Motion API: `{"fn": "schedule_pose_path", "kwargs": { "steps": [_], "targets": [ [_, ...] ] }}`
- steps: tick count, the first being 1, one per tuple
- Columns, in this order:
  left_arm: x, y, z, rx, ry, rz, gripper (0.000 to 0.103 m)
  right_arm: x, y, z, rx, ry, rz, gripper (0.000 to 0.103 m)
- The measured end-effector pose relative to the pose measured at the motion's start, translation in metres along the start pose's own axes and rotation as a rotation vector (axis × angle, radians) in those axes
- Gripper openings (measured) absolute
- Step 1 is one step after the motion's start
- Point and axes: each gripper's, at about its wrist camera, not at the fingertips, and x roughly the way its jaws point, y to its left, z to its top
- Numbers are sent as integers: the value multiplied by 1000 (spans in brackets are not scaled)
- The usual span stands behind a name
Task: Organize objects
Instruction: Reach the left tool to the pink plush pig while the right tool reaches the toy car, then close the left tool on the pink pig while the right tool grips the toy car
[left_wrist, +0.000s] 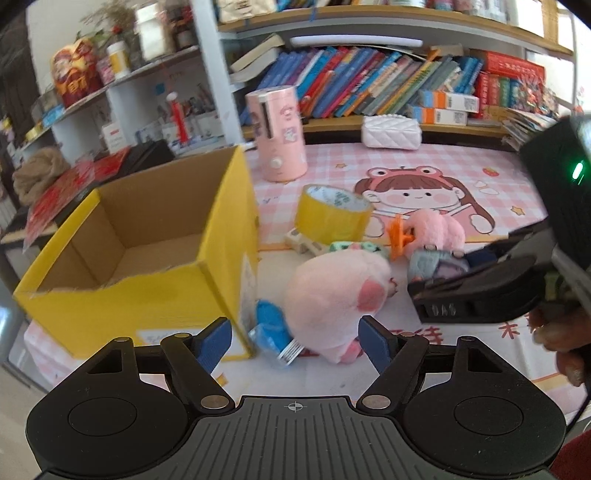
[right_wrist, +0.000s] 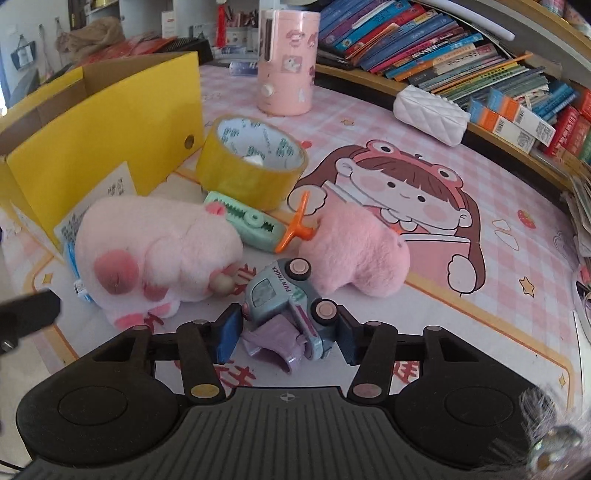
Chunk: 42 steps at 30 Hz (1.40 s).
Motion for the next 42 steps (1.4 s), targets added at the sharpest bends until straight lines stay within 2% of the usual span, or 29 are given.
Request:
{"fn": "schedule_pose_path", "kwargs": {
  "steps": [6,14,19,22,26,32,35,42],
  "targets": [
    [24,-25,13,99,-1,-7,82,-35,-23,6,77,-105,-48,50],
    [68,-39,21,139,92,11,81,-57,-44,3,143,-153,-57,50],
    [72,-43,26,129,100,-25,65,-59,-48,-4,185,-133,-66,50],
    [61,-46,29,126,70,-66,64,-63,-51,-7,213,-141,-93,50],
    [32,-47,40,117,-36,-91,64,-68,-56,-9,268,-173,-153,50],
    [-7,-16,48,-90,-167,-188,64,-78,-61,-15,351,-202,-248,50],
    [-15,-4,43,-144,-190,-216,64,-84,-55,-18,361,-194,-247,50],
    [-30,25,26,-165,-194,-249,64,-101,-13,-24,334,-194,-231,50]
  ]
}}
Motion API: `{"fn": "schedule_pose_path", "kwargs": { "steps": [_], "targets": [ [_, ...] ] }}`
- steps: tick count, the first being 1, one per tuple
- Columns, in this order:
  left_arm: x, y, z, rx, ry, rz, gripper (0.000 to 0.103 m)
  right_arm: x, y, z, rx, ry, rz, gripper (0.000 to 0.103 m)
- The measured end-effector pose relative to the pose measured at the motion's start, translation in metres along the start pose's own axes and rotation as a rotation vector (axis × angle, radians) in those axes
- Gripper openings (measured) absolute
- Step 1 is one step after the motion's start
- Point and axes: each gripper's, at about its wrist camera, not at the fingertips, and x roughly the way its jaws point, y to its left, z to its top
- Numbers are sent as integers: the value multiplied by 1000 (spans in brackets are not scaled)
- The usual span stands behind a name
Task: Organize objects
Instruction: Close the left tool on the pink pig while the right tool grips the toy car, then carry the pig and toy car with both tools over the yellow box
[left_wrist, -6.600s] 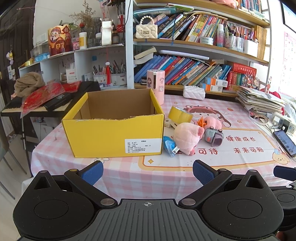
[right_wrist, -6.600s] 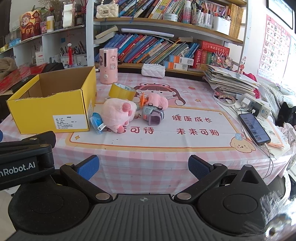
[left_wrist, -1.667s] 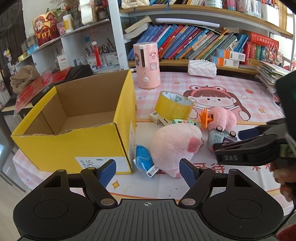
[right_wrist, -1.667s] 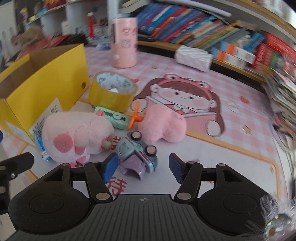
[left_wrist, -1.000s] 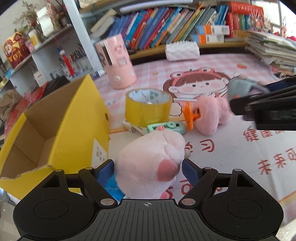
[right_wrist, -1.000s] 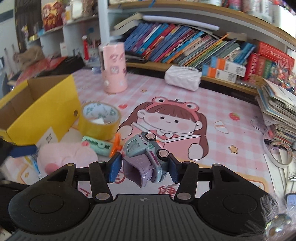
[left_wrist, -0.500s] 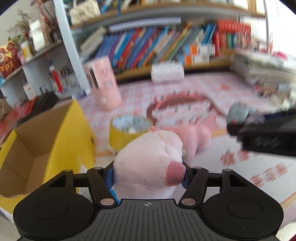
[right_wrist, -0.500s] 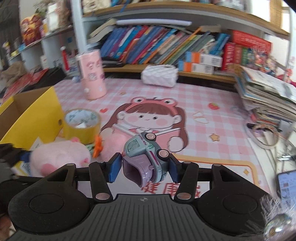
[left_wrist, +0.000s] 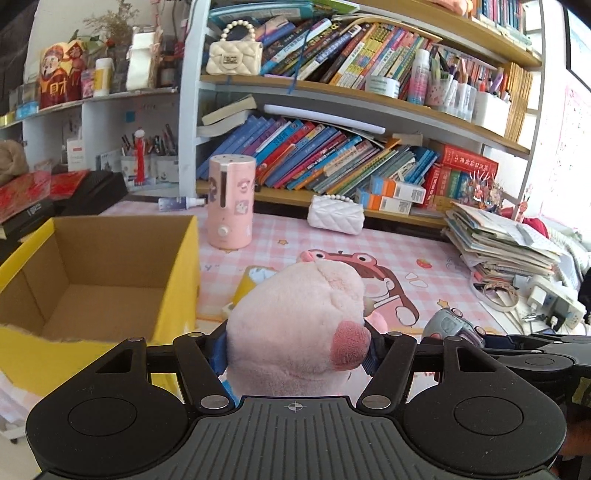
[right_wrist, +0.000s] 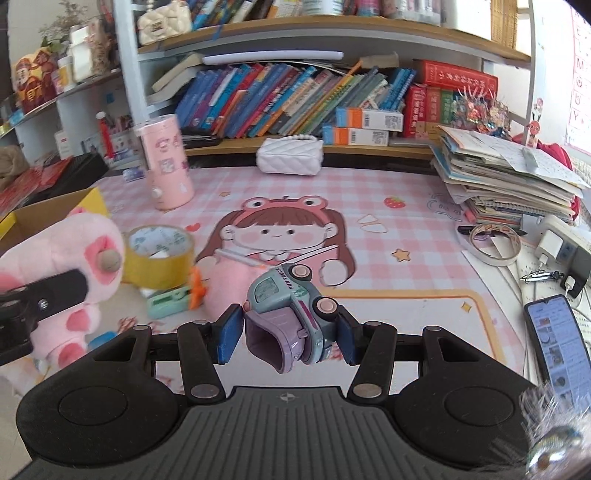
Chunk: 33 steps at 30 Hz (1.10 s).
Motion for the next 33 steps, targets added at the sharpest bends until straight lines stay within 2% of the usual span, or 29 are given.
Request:
{"fn": "schedule_pose_path", "kwargs": {
  "steps": [7,12,17,23,27,33],
  "targets": [
    [-38,43,-13,-23,-17,5,64,-28,48,-15,-20,-4,2,50],
    [-68,84,-22,-62,-21,49,64,-45,93,-21,-46,-2,26,50],
    [-94,124,-39,-92,9,98,64,-62,139,-34,-46,21,52,50],
    [-115,163,-67,-94,89,132,64,-73,189,-81,-68,106,63,50],
    [-127,182,-82,-85,128,144,64,-77,214,-103,-62,139,76,50],
    [-140,197,-87,-75,138,145,64,-84,239,-119,-56,167,104,50]
  ]
}}
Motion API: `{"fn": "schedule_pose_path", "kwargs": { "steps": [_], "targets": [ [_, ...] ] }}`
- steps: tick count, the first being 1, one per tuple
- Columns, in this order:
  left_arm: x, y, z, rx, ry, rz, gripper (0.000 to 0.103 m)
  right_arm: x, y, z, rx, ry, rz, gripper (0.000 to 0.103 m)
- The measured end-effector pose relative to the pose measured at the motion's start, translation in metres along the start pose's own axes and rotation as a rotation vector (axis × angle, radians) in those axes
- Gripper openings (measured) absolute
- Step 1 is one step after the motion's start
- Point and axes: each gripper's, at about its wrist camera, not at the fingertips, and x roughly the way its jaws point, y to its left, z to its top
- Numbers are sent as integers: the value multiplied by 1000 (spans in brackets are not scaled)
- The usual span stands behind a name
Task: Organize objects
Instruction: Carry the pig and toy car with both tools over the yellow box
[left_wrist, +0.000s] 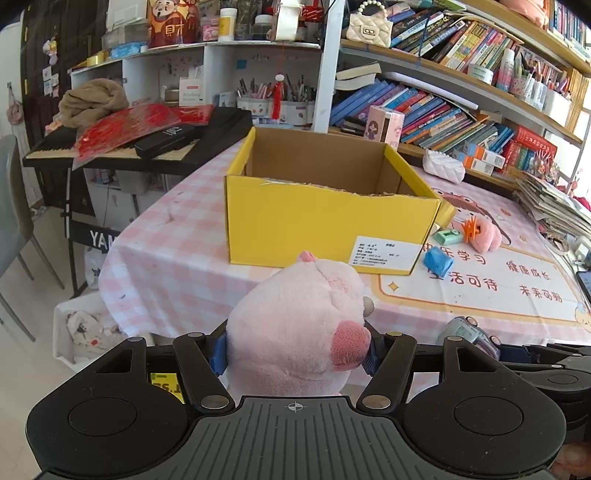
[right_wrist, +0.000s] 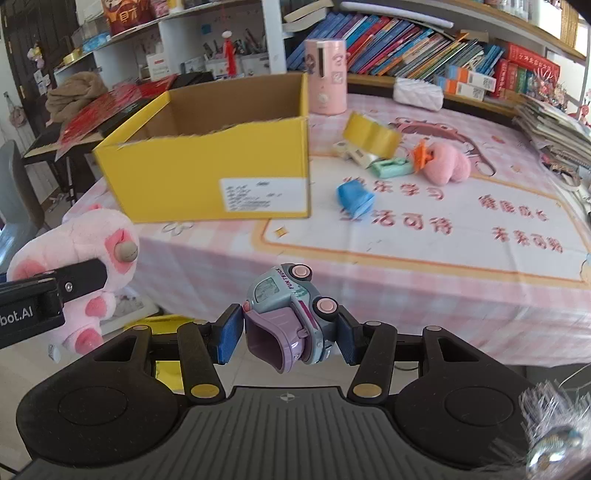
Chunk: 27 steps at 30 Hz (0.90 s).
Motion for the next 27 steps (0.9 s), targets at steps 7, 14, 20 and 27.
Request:
{"fn": "schedule_pose_path", "kwargs": {
  "steps": [7,14,20,27],
  "targets": [
    [-3,9,-1,0,-11,-21,64,-1,8,-3,8,26,8,50],
    [-4,11,-1,3,-16,-42,64,-3,9,-4,10,31,-1,50],
    [-5,12,-2,6,-16,-50,64,-4,10,-3,15,36,-10,50],
    [-8,15,-1,9,-24,-53,64,-5,10,-3,16,35,-10,50]
  ]
}}
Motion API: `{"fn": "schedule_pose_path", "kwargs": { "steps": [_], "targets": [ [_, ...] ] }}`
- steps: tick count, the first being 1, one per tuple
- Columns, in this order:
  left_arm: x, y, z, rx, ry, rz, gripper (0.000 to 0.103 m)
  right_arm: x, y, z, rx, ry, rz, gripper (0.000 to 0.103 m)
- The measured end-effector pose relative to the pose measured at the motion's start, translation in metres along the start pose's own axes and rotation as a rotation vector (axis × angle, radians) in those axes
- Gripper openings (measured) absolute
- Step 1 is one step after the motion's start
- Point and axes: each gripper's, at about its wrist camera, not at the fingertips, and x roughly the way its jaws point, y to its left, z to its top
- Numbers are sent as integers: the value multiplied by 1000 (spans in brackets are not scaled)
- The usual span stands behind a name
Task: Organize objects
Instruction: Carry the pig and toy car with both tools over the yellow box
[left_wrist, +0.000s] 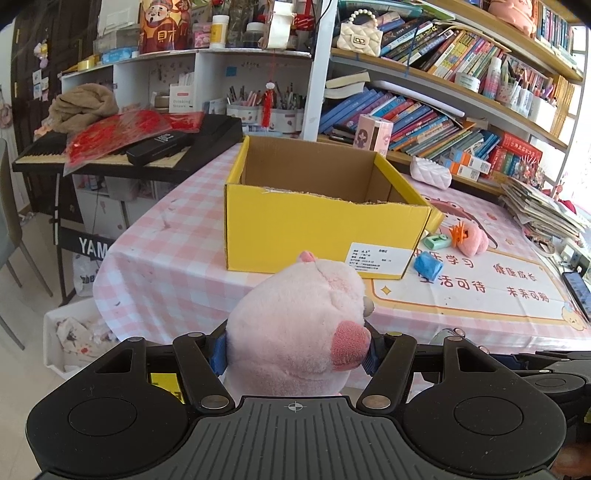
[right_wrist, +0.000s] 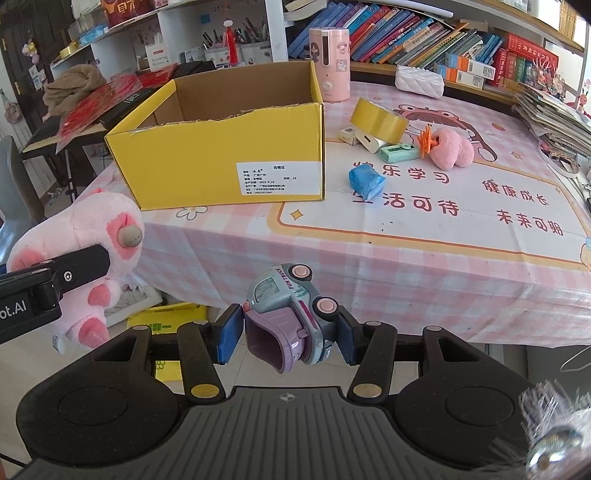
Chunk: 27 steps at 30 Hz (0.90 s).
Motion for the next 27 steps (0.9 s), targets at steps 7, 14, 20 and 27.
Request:
{"fn": "schedule_pose_path", "kwargs": {
  "steps": [7,14,20,27],
  "targets": [
    [-3,7,1,-7,-10,-1,64,0,9,-1,-5,0,-4,50],
    [-7,9,3,-9,-33,-11,64,-1,19,2,-29,-2,-8,50],
    [-17,11,20,-24,-123,-27,64,-8,27,15,-57,-79,6,50],
    [-19,8,69,-25,-273,-32,64,-25,30,67,-90,-301,-5,50]
  ]
}}
